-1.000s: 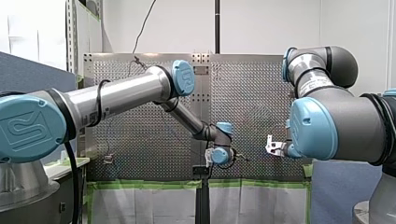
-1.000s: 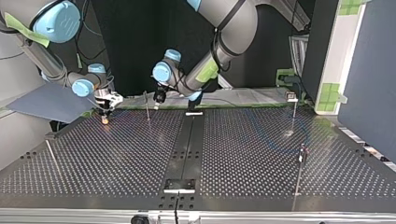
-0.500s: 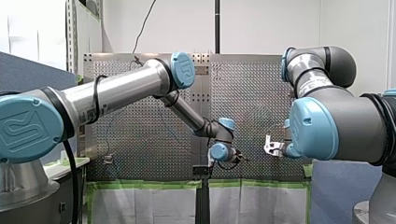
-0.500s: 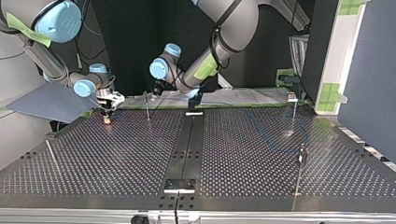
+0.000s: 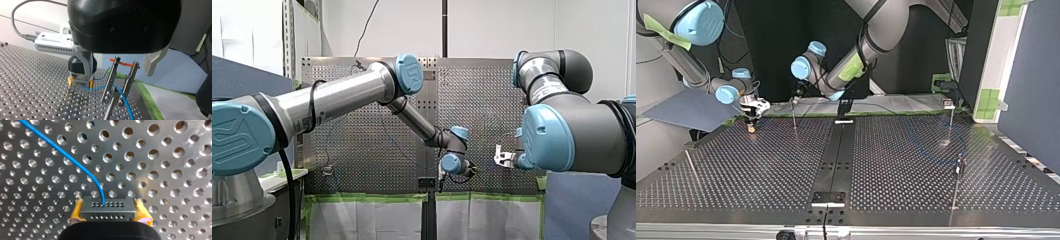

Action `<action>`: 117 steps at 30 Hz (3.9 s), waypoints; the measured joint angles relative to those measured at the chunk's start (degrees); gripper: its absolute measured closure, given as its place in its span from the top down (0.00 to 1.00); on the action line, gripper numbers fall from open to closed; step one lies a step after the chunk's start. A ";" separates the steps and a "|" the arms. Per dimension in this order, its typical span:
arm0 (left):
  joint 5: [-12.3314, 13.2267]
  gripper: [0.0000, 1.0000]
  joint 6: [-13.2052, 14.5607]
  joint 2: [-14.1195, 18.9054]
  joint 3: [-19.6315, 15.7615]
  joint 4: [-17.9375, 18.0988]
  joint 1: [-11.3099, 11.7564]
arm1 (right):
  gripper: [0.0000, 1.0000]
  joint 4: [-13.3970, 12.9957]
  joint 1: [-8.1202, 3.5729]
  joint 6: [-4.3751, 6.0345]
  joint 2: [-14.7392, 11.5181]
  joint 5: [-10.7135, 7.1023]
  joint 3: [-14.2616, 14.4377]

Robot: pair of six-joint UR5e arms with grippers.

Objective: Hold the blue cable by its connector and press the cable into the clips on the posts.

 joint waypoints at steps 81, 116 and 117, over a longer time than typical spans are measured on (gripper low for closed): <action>-14.53 1.00 -1.77 6.09 -8.57 16.19 -7.59 | 0.23 0.36 0.56 0.00 0.03 -0.13 0.00; -18.59 1.00 -8.24 25.66 -28.13 17.23 -0.87 | 0.23 0.53 1.75 0.15 0.03 -0.42 -0.01; -18.61 1.00 -8.22 26.23 -28.71 17.22 -0.88 | 0.23 0.53 1.78 0.15 0.03 -0.41 0.00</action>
